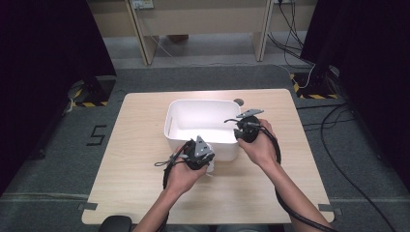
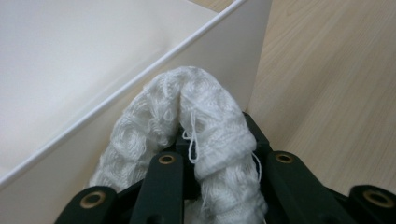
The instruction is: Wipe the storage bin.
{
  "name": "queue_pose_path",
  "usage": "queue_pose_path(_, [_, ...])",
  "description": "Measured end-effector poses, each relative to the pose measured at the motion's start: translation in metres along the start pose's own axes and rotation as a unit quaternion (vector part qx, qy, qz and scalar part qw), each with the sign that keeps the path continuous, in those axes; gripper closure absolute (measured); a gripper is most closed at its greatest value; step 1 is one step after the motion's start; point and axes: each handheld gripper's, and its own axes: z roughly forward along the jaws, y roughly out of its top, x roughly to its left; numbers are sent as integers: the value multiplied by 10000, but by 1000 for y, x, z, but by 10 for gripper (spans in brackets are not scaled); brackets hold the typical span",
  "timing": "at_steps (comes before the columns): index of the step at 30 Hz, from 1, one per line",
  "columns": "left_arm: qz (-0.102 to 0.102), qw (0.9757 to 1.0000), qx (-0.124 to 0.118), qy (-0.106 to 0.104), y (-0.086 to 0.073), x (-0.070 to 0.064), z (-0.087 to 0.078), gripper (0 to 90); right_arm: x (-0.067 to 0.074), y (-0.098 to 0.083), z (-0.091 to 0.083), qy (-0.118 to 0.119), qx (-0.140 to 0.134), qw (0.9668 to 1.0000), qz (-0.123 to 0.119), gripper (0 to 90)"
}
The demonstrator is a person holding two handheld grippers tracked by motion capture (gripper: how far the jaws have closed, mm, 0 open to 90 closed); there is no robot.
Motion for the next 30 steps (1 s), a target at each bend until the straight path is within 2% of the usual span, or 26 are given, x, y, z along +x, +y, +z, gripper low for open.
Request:
queue_pose_path(14, [69, 10000, -43, -11, 8, -3, -2, 746, 0, 0, 0, 2, -2, 10000, -6, 677])
queue_pose_path(30, [96, 9999, 28, -35, 6, -4, 3, 746, 0, 0, 0, 4, -13, 10000, -16, 677])
